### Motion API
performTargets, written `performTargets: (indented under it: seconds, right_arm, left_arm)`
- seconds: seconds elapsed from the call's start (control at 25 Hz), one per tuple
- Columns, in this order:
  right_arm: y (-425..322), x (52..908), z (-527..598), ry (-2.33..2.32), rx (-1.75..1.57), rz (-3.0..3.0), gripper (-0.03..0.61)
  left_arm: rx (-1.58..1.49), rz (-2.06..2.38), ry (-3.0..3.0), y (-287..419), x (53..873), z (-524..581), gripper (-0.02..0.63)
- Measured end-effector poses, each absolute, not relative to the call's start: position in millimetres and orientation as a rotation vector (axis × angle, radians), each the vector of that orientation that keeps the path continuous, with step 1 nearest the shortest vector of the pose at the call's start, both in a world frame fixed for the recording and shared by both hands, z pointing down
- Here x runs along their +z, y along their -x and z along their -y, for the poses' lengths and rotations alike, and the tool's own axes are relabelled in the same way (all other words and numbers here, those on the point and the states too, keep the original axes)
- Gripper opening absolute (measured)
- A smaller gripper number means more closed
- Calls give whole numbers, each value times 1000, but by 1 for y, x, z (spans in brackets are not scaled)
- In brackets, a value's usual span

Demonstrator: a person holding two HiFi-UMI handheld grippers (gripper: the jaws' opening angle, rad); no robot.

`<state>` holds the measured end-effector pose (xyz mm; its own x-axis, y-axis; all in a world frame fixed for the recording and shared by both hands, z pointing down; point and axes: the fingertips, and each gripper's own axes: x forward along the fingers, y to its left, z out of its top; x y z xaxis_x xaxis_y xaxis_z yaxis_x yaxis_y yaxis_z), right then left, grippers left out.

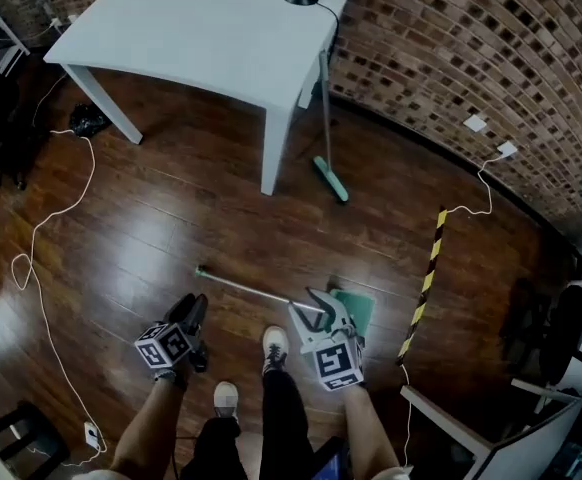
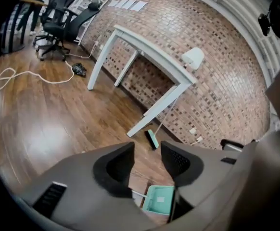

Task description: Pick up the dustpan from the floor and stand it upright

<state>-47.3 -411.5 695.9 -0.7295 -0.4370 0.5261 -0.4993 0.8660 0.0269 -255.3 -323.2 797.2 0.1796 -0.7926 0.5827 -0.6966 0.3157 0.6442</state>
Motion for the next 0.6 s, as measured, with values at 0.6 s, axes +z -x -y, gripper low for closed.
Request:
performTargets:
  seconds: [0.6]
  right_arm:
    - [35,1081,378,-398,209,2313,193]
  left_arm:
    - [-91,1444,-1203,264,1166,312,285]
